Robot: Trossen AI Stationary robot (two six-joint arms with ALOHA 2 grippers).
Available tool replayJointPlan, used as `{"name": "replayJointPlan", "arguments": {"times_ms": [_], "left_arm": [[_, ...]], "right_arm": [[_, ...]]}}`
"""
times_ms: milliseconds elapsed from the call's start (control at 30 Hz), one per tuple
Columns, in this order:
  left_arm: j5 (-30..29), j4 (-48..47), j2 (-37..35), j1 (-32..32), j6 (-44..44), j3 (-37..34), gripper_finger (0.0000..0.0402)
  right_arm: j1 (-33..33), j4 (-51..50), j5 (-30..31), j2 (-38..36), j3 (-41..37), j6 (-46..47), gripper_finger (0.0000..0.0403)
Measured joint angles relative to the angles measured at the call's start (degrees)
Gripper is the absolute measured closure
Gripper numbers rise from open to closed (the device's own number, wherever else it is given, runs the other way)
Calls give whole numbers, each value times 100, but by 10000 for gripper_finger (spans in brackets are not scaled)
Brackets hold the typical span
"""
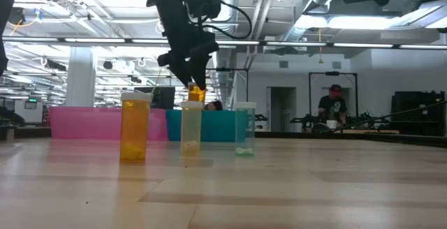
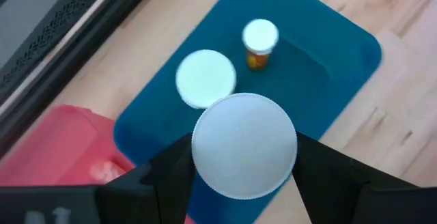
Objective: Pick and place medicine bottles into bin by pill shape (circle, oval)
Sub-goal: Put the orange capsule bottle into the blue bin
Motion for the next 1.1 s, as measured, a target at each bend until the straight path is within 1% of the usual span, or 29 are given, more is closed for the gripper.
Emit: {"name": "replayJointPlan", "arguments": {"times_ms": [67, 233, 433, 667, 833, 1033, 1100], "left_arm": [[12, -7, 0, 78, 17, 0, 189], [302, -39, 32, 194, 86, -2, 189], [302, -42, 33, 200, 104, -54, 189], [386, 289, 33, 200, 34, -472, 189], [149, 440, 33, 226, 193, -476, 189], [343, 426, 217, 380, 300, -487, 189], [365, 583, 295, 380, 300, -476, 189]], "right_arm": [[0, -2, 0, 0, 0, 2, 127], [0, 1, 0, 0, -2, -1, 127], [0, -2, 0, 0, 0, -1, 127], [0, -2, 0, 0, 0, -1, 127], [0, -4, 0, 0, 0, -3, 127], [0, -6, 0, 0, 0, -1, 127], [-2, -18, 0, -2, 0, -1, 127]]}}
